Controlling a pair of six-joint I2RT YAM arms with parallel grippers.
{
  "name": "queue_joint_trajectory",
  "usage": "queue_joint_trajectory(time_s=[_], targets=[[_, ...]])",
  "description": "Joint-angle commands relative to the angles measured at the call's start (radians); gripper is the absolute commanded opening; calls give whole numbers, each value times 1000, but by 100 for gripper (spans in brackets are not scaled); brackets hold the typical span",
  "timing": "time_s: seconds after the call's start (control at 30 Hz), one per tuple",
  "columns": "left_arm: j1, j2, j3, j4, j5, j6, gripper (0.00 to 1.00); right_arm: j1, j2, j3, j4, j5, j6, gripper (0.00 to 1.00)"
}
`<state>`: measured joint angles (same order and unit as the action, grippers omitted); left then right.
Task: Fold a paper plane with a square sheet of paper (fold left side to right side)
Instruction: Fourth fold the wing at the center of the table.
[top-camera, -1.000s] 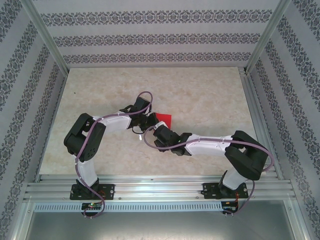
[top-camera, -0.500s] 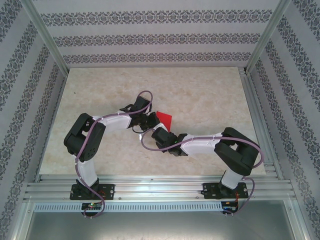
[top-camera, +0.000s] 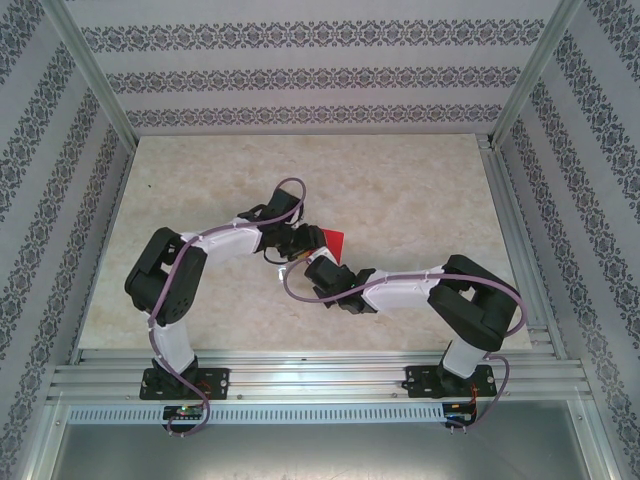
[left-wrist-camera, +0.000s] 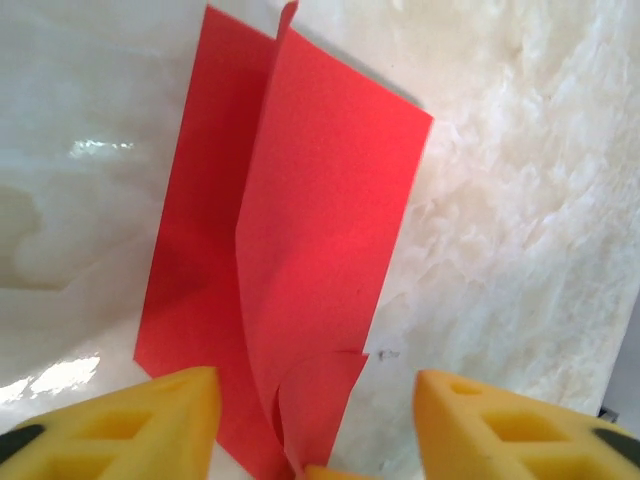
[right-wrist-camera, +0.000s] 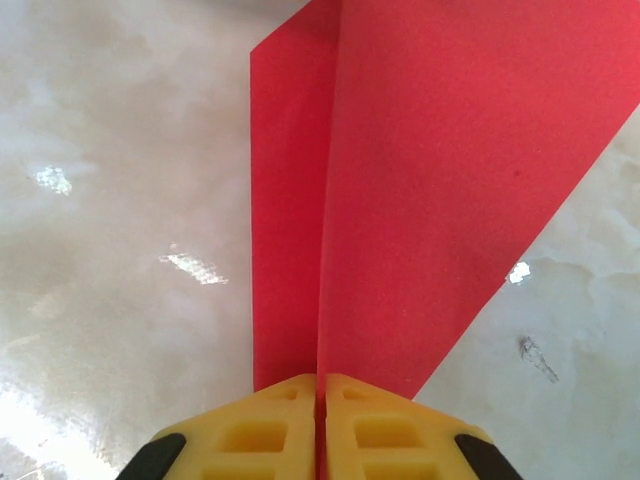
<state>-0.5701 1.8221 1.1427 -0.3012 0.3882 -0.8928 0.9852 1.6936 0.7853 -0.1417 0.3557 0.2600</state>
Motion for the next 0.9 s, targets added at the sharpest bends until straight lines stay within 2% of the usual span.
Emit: queue_joint_trajectory(time_s=[0.0, 0.07, 0.13, 0.3, 0.37, 0.43, 0.5, 0.63, 0.73, 0.87], targets=[[36, -97, 31, -77, -36, 79, 63, -23, -7, -28, 32, -47, 21, 9], [64, -144, 16, -88, -49, 99, 70, -36, -15, -39, 46, -74, 25, 9], [93, -184, -9, -87, -62, 107, 73, -50, -24, -54, 64, -104, 33, 8], [127, -208, -97, -12, -18, 71, 70, -94, -56, -112, 152, -207, 67, 8], [127, -179, -135, 61, 38, 35, 63, -110, -66, -135, 188, -242, 78, 8], [126, -146, -182, 147, 82, -11, 50, -128, -72, -153, 215, -273, 90, 8], [124, -122, -212, 207, 94, -41, 38, -141, -75, -168, 238, -300, 102, 9], [102, -58, -211, 257, 113, -62, 23, -168, -79, -204, 290, -347, 130, 9], [73, -4, -187, 282, 128, -73, 18, -189, -86, -233, 329, -375, 151, 9], [50, 40, -161, 301, 134, -87, 15, -215, -89, -259, 367, -408, 173, 9]])
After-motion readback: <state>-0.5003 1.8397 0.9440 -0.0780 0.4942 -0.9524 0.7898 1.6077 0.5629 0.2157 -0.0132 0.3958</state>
